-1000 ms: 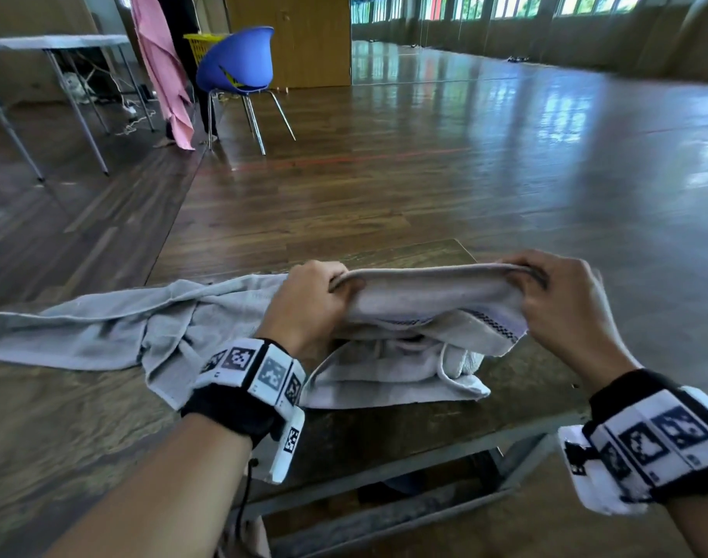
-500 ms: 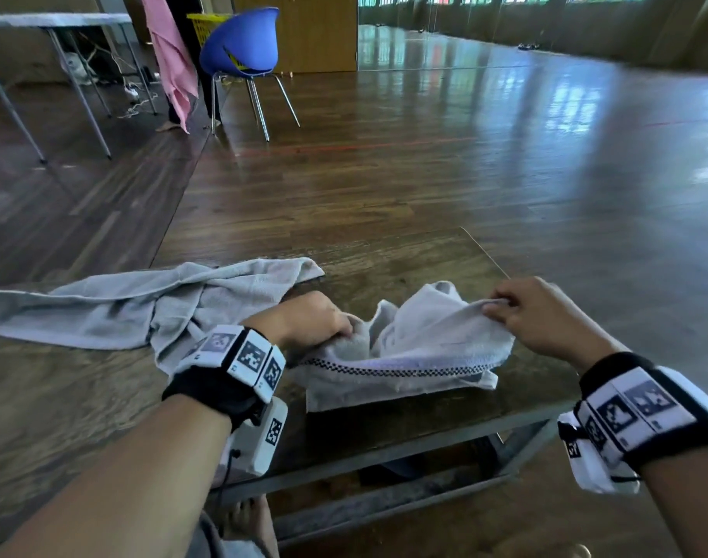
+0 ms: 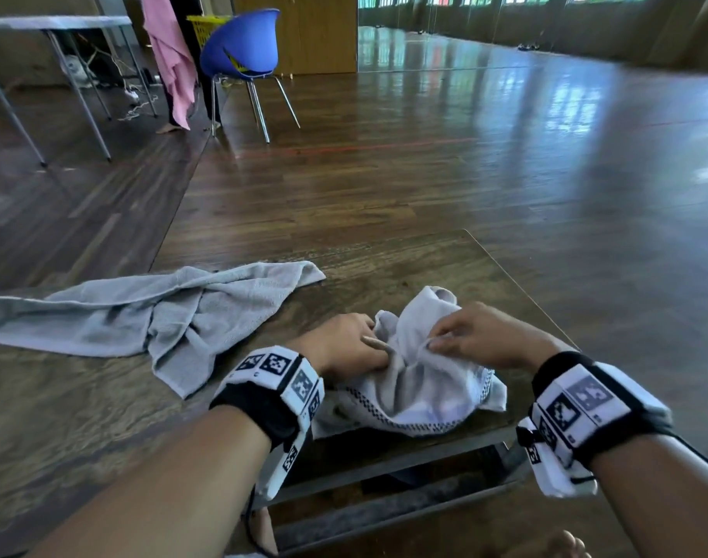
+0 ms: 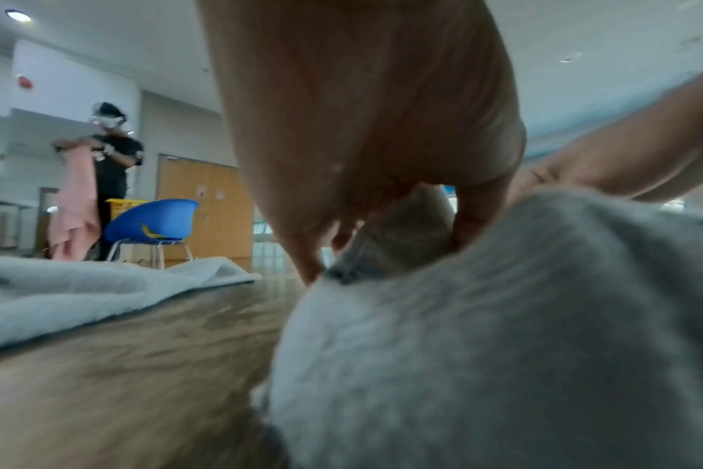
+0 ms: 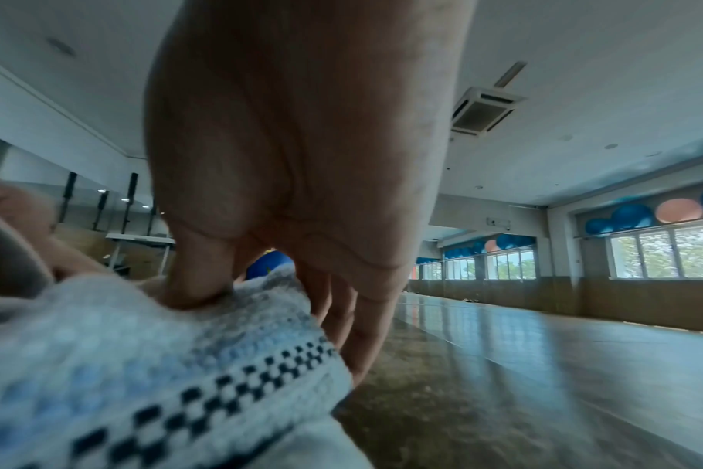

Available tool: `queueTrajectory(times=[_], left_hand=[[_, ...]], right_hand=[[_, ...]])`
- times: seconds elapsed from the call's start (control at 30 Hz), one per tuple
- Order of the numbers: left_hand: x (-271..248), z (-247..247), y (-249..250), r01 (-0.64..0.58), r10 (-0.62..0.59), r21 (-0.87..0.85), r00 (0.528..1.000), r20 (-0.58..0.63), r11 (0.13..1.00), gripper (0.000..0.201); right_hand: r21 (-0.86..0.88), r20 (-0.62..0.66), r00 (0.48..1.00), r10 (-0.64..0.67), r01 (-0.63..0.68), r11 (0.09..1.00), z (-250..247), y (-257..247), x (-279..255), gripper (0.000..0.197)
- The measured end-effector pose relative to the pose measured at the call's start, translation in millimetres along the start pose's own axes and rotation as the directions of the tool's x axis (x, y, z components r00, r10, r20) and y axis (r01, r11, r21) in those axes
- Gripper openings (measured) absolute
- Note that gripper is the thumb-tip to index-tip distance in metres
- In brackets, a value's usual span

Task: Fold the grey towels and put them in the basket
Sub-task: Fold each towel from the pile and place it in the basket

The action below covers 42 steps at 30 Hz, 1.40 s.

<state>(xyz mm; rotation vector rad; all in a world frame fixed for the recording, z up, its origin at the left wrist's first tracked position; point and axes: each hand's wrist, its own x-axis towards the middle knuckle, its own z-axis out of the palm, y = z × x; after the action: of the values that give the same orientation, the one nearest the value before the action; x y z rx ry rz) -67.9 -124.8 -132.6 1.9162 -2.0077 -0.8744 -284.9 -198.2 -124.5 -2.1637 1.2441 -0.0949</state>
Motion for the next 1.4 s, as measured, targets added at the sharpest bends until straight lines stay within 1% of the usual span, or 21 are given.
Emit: queueTrajectory(times=[0.07, 0.2, 0.27, 0.33, 0.37, 0.43, 0.47, 0.53, 0.63, 0.73, 0.77, 0.83, 0.87, 0.93, 0.97, 1.03, 1.1, 1.17, 1.23, 1.3, 1.4], left_hand=[[3, 6, 7, -0.003, 0.002, 0.021, 1.0, 0.007, 1.0, 0.038], [7, 2, 21, 0.041, -0.051, 0.06, 0.981, 0.185, 0.997, 0.035], [12, -14, 25, 0.083, -0.091, 0.066, 0.988, 0.128, 0.994, 0.036], [18, -36, 25, 0.042, -0.047, -0.04, 0.988, -0.146, 0.998, 0.038], [22, -48, 24, -0.018, -0.013, -0.09, 0.943, -0.333, 0.996, 0.035], [27, -67, 18, -0.065, 0.015, -0.048, 0.733, -0.68, 0.997, 0.027], [29, -74, 13, -0.042, 0.002, -0.031, 0.623, -0.782, 0.999, 0.027], [32, -82, -1, -0.022, -0.07, -0.094, 0.506, -0.86, 0.995, 0.028], [33, -83, -23, -0.042, -0.141, -0.19, 0.52, -0.842, 0.981, 0.033], [32, -79, -36, -0.135, -0.171, -0.279, 0.521, -0.836, 0.951, 0.03], [32, -78, -39, -0.188, -0.233, -0.389, 0.547, -0.804, 0.902, 0.028], [33, -73, -39, -0.242, -0.371, -0.649, 0.657, -0.657, 0.721, 0.022], [35, -72, -39, -0.245, -0.41, -0.741, 0.705, -0.579, 0.625, 0.021], [36, -68, -39, -0.247, -0.418, -0.788, 0.738, -0.53, 0.564, 0.02], [37, -68, -38, -0.264, -0.403, -0.751, 0.712, -0.575, 0.606, 0.019], [36, -71, -34, -0.331, -0.323, -0.591, 0.596, -0.735, 0.735, 0.02], [34, -78, -31, -0.385, -0.182, -0.383, 0.465, -0.866, 0.84, 0.025], [32, -83, -26, -0.416, -0.081, -0.26, 0.4, -0.913, 0.872, 0.025], [30, -81, -26, -0.404, -0.065, -0.272, 0.456, -0.887, 0.873, 0.022], [28, -71, -33, -0.269, -0.08, -0.292, 0.594, -0.8, 0.918, 0.043], [27, -56, -49, -0.095, -0.078, -0.242, 0.783, -0.617, 0.966, 0.041]], right_hand=[[-0.1, 0.112, 0.992, -0.059, 0.071, 0.993, 4, -5, 3, 0.013], [-0.19, 0.279, 0.958, -0.069, 0.125, 0.974, -6, -14, 19, 0.014], [-0.241, 0.288, 0.953, -0.094, 0.167, 0.956, -24, -22, 32, 0.015], [-0.206, 0.056, 0.973, -0.225, 0.232, 0.951, -42, -30, 49, 0.023], [-0.132, -0.156, 0.948, -0.277, 0.258, 0.957, -50, -34, 57, 0.025], [0.016, -0.563, 0.782, -0.269, 0.336, 0.942, -65, -40, 72, 0.016], [0.036, -0.684, 0.689, -0.239, 0.359, 0.932, -71, -41, 77, 0.014], [0.022, -0.799, 0.567, -0.199, 0.359, 0.933, -79, -37, 83, 0.013], [0.098, -0.869, 0.493, -0.041, 0.255, 0.962, -80, -18, 86, 0.015], [0.235, -0.862, 0.498, 0.099, 0.219, 0.947, -74, 0, 88, 0.014], [0.322, -0.839, 0.522, 0.155, 0.247, 0.914, -72, 3, 89, 0.012], [0.507, -0.755, 0.606, 0.25, 0.299, 0.809, -67, 5, 91, 0.008], [0.575, -0.718, 0.642, 0.267, 0.331, 0.748, -65, 6, 92, 0.018], [0.651, -0.683, 0.681, 0.263, 0.406, 0.641, -64, 7, 94, 0.032], [0.653, -0.686, 0.683, 0.249, 0.428, 0.624, -66, 8, 95, 0.033], [0.613, -0.721, 0.661, 0.209, 0.468, 0.637, -72, 12, 95, 0.027], [0.568, -0.778, 0.603, 0.176, 0.555, 0.608, -78, 11, 94, 0.02], [0.519, -0.832, 0.532, 0.157, 0.647, 0.559, -82, 8, 92, 0.013], [0.508, -0.839, 0.523, 0.152, 0.649, 0.567, -83, 10, 90, 0.014], [0.532, -0.79, 0.592, 0.16, 0.531, 0.66, -77, 19, 88, 0.018], [0.466, -0.723, 0.665, 0.185, 0.272, 0.842, -58, 43, 78, 0.022]])
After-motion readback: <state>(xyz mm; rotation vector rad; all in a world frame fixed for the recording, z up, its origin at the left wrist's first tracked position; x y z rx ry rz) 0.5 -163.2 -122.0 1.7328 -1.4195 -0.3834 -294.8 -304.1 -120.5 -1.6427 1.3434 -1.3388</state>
